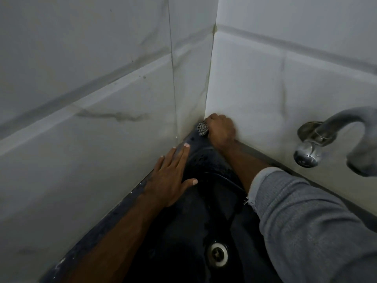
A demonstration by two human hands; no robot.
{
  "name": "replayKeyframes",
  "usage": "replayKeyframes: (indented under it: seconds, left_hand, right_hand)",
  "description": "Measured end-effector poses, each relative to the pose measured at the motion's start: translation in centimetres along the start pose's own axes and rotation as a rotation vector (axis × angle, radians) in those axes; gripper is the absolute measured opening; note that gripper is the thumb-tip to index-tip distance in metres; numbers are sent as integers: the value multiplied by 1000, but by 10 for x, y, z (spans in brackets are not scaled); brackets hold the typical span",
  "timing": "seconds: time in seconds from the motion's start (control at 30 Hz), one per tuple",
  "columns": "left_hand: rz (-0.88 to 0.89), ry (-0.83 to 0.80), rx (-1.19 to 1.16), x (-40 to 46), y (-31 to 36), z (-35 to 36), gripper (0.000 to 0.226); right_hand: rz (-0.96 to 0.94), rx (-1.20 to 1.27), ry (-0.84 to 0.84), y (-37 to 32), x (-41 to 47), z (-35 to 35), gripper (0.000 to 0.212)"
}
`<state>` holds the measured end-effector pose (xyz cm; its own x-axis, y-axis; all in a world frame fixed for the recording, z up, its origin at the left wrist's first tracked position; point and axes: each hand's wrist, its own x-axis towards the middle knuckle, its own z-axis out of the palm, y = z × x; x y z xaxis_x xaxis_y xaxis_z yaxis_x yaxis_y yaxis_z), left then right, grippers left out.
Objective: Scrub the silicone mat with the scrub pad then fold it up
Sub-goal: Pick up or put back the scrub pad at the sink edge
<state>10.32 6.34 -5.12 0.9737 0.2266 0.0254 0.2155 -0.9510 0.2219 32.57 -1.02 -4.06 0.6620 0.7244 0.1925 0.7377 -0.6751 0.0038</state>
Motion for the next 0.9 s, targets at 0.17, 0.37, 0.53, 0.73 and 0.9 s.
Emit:
replayKeyframes:
  seconds: [0.17, 0.37, 0.53, 0.73, 0.9]
  left_hand:
    - [-14, -28, 9, 0, -9, 16, 89]
    - [-30, -50, -43, -1, -17, 29, 90]
    - [-33, -57, -49, 0, -13, 27, 92]
    - [-25, -70, -43, -8, 5, 9, 95]
    - [-18, -53, -40, -32, 39, -14, 91]
  right_hand:
    - [64, 180, 73, -19, -10, 37, 37]
    - [75, 243, 260, -8, -35, 52, 49]
    - [-9, 106, 105, -5, -37, 58, 48]
    - [-47, 122, -37, 0, -48, 36, 52]
    - [-42, 233, -14, -2, -99, -10, 56]
